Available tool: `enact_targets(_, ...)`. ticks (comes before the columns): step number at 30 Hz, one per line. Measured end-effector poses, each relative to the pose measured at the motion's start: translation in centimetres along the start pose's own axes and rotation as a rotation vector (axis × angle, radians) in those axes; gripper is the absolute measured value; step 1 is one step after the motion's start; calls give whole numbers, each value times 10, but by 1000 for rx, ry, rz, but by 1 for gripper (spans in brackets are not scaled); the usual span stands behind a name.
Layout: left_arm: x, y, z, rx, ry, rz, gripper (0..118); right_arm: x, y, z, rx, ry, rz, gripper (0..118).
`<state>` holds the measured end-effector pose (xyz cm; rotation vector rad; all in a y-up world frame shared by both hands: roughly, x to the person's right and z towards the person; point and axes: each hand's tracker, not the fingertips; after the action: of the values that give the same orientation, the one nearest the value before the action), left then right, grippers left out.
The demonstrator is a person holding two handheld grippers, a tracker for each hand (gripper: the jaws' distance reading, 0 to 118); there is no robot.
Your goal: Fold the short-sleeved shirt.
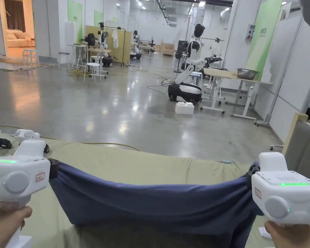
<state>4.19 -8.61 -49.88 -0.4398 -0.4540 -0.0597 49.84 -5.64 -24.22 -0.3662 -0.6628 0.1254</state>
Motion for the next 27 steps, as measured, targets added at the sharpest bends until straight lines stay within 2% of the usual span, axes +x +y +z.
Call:
enact_targets(6, 6, -60, 62, -1, -11, 53, 7, 5, -40, 49, -14, 17, -53, 6)
enact_targets(7, -22, -57, 50, 0, -12, 55, 7, 5, -44, 58, -14, 13, -58, 6)
enact_targets(10, -19, -72, 75, -4, -19, 45, 7, 7, -52, 91, -3, 21, -71, 6)
enact_targets(14, -22, -91, 126, -3, -30, 47, 7, 6, -61, 134, 15, 18, -40, 6)
enact_targets(17, -34, -97, 137, -19, -34, 52, 7, 7, -70, 156, 3, 23, -13, 6)
enact_targets(21, -41, -115, 155, -69, -45, 39, 7, 8, -91, 181, -22, 38, -25, 6)
enact_targets(27, -42, -156, 152, -189, -30, -6, 7, 1, -146, 187, -184, 52, -6, 6)
